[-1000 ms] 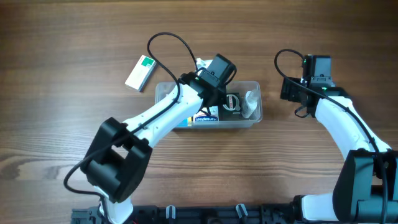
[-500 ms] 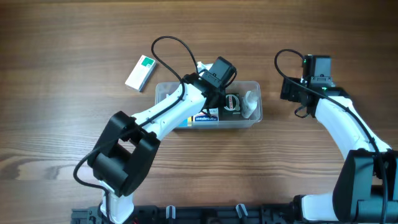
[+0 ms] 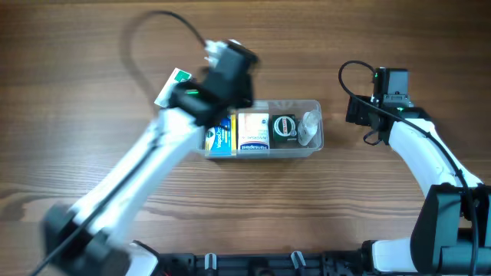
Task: Pack container
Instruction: 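Move the left gripper over the white-green Panadol box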
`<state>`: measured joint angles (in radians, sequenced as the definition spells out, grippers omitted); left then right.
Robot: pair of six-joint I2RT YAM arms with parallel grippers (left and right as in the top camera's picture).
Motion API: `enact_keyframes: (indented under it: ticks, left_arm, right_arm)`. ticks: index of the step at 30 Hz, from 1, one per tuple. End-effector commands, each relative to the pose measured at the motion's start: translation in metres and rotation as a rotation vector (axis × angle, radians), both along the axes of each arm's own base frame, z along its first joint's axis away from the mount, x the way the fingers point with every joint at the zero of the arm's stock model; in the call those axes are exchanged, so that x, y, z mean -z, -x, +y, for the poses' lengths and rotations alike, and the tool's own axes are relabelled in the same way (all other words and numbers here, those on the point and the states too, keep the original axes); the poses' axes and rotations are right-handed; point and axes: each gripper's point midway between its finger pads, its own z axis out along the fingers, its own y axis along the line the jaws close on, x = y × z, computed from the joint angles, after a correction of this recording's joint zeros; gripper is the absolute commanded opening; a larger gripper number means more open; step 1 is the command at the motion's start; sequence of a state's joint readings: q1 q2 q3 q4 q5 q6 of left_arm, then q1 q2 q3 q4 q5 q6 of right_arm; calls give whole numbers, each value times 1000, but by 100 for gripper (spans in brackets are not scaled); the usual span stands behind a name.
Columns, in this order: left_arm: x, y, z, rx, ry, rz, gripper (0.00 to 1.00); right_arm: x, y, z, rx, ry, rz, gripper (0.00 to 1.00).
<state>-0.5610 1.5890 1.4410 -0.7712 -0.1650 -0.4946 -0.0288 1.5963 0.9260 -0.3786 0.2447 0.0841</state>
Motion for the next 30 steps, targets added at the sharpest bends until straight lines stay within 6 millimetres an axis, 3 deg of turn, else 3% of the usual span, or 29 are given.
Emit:
enact_keyframes:
  ticks: [1,6,9,11,14,15,17,18,21,23,25,30]
  left_arm:
    - [-32,-12,77,-13,-181,-86,11]
    - [-10,-26,180,-205,-256,18,8]
    - [7,-36,219,-292,-243,60,4]
    - [24,-43,231,-309,-200,97,4]
    - [53,-54,234,-247,-172,150,4]
    - [63,-58,232,-199,-185,162,16]
    - [79,-65,230,-139,-208,176,27]
    - [90,-70,227,-91,-213,184,39]
    - [112,-74,218,-1,-199,214,54]
    - [125,-76,210,60,-182,229,76]
    - [136,-75,202,137,-164,238,90]
    - [165,-74,182,321,-118,254,99]
  right_arm:
    - [3,1,-2,2,17,10,100]
    - [3,1,-2,2,18,10,100]
    - [3,1,-2,2,18,10,100]
    - [3,1,-2,2,17,10,100]
    - [3,1,-2,2,17,10,100]
    - [3,1,-2,2,17,10,100]
    - [3,1,-2,2,17,10,100]
    - [3,1,-2,2,17,10,100]
    - [3,1,-2,2,17,10,100]
    - [3,1,-2,2,17,10,100]
    - [3,1,-2,2,17,10,100]
    - [3,1,-2,2,17,10,100]
